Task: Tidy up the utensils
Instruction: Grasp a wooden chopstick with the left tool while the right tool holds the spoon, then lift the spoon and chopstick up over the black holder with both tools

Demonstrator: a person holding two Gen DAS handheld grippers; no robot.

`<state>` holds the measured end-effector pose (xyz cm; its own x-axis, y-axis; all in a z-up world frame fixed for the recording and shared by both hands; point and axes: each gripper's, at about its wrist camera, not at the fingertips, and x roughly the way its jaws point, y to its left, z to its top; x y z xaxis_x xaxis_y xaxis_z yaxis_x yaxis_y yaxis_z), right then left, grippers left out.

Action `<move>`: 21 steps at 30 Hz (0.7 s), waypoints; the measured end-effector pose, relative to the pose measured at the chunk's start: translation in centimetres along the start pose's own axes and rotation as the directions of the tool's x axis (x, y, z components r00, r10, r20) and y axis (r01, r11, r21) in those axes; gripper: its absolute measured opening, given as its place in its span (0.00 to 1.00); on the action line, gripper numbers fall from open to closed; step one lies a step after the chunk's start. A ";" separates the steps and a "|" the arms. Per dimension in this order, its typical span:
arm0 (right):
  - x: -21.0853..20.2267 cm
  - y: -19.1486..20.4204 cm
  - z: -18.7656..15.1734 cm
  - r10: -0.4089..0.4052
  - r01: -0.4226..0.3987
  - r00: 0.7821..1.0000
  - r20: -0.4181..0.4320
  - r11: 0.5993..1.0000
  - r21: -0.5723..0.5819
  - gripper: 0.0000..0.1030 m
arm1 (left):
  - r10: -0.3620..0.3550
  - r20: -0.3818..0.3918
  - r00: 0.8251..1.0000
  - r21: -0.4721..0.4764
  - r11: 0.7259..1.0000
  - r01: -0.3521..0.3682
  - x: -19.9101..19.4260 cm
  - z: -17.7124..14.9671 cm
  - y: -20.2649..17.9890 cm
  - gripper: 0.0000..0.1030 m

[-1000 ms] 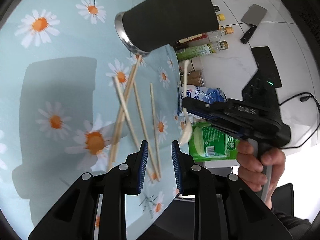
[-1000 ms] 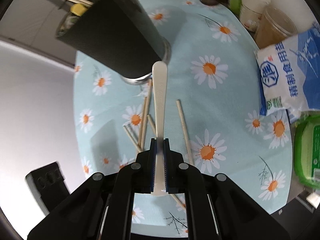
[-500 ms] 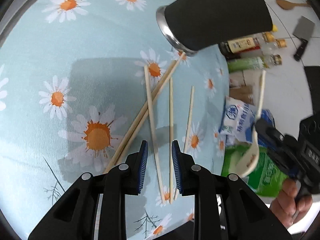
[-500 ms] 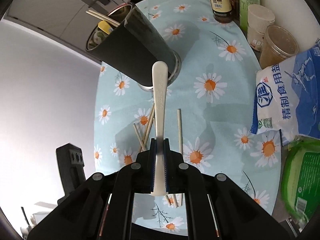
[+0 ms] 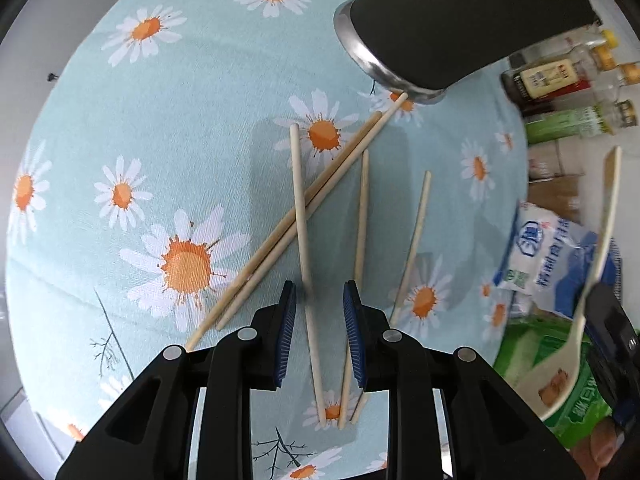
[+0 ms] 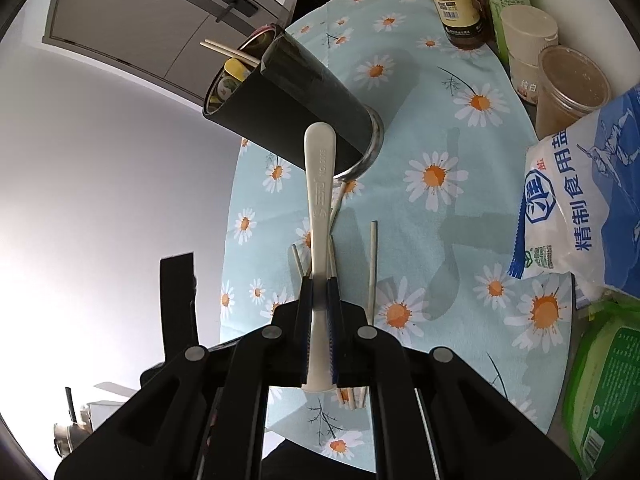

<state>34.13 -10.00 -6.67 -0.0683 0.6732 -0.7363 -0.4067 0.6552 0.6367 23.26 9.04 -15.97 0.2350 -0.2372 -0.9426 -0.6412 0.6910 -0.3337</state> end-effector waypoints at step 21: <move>0.2 -1.6 0.3 0.015 -0.015 1.000 0.005 1.000 -0.024 0.08 | -0.022 0.155 0.988 0.017 1.000 0.019 -2.7 -1.2 0.2 0.03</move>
<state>35.09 -10.78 -7.81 -0.0701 0.6849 -0.7253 -0.4276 0.6362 0.6421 21.62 9.04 -13.47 0.3589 -0.1437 -0.9222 -0.6241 0.6977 -0.3517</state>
